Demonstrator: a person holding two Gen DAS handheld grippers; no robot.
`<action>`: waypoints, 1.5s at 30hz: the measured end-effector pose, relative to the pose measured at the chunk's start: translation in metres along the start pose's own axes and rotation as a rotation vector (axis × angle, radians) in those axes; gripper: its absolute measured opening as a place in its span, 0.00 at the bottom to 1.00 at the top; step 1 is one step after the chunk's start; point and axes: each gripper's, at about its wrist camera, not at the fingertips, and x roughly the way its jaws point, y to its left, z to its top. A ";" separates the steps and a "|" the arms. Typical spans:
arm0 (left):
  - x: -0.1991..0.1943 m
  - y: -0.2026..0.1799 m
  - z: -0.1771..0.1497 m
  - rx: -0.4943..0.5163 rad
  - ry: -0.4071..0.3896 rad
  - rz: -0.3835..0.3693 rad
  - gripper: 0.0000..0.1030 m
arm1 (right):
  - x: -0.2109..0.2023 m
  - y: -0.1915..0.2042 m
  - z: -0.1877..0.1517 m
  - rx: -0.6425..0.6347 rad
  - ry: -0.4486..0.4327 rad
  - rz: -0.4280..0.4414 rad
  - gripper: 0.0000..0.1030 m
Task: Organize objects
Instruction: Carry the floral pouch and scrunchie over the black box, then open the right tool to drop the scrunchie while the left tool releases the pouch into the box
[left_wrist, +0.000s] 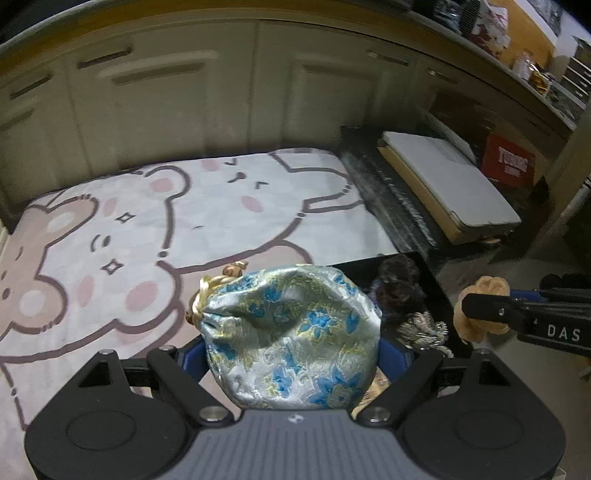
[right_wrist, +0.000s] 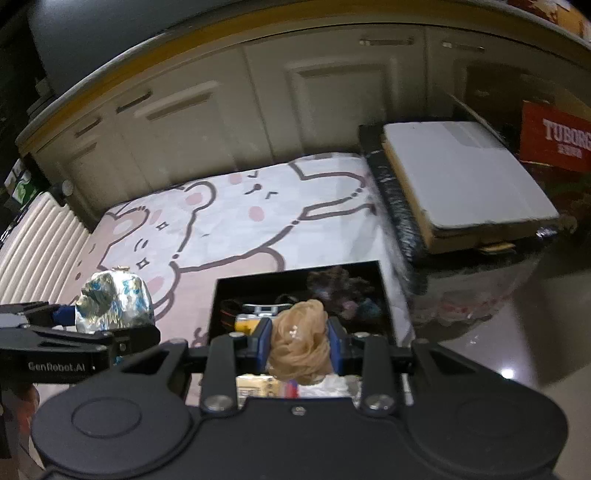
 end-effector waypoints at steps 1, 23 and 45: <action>0.002 -0.004 0.001 0.005 0.001 -0.005 0.85 | 0.001 -0.003 0.000 0.004 0.000 -0.003 0.32; 0.032 -0.017 0.016 -0.035 0.012 -0.031 0.85 | 0.053 -0.020 -0.002 0.081 0.084 0.086 0.36; 0.073 -0.068 0.012 0.004 0.097 -0.152 0.85 | 0.026 -0.054 0.010 0.200 0.001 0.026 0.55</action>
